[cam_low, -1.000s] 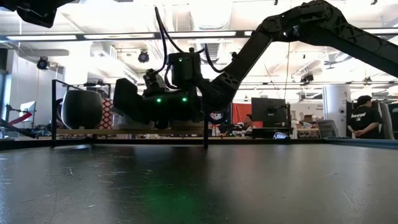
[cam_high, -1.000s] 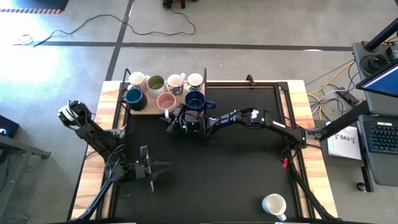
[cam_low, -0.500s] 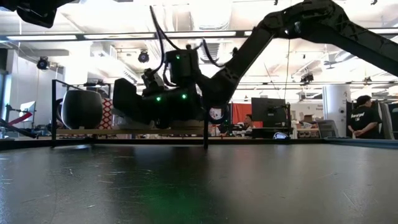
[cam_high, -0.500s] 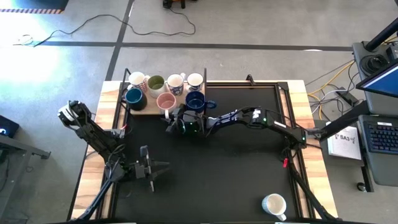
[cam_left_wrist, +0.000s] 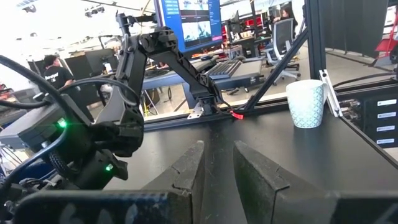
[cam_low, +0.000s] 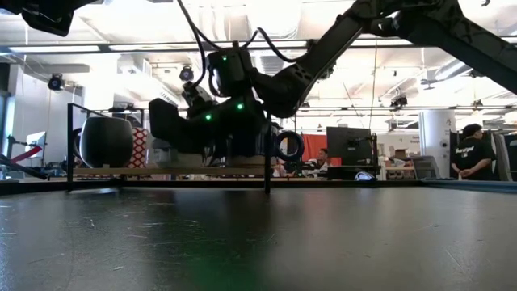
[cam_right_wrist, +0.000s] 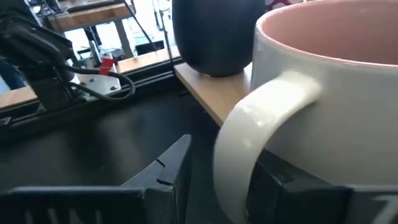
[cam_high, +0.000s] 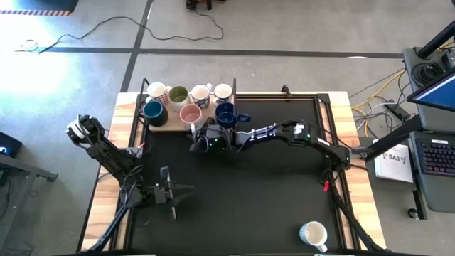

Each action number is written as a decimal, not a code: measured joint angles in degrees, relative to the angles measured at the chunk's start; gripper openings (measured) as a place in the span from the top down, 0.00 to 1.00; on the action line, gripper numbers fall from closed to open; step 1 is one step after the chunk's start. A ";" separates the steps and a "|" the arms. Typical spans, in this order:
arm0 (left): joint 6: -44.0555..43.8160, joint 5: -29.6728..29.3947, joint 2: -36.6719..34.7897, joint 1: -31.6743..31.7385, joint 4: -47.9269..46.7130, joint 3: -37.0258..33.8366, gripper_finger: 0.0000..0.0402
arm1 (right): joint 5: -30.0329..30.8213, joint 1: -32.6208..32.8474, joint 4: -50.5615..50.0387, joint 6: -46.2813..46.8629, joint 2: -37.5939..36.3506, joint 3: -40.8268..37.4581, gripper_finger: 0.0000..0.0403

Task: Place coffee mugs
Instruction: Put the pink-white mug on the shelf, then adjust the blue mug on the shelf, then adjust the pink-white mug on the shelf

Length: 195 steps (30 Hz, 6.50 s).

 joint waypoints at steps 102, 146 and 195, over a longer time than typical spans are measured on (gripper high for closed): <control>11.90 -0.40 0.11 0.09 -1.68 7.46 0.84 | 15.50 -9.41 -64.43 -6.64 -45.59 -26.92 0.68; 21.07 -26.09 -0.47 -5.11 -2.25 11.59 0.84 | 11.56 -11.91 -40.11 -13.36 -44.47 -36.79 0.71; 6.08 -25.44 -15.03 4.32 -1.77 4.37 0.84 | 1.02 -11.55 -59.93 -10.54 -51.44 -35.85 0.71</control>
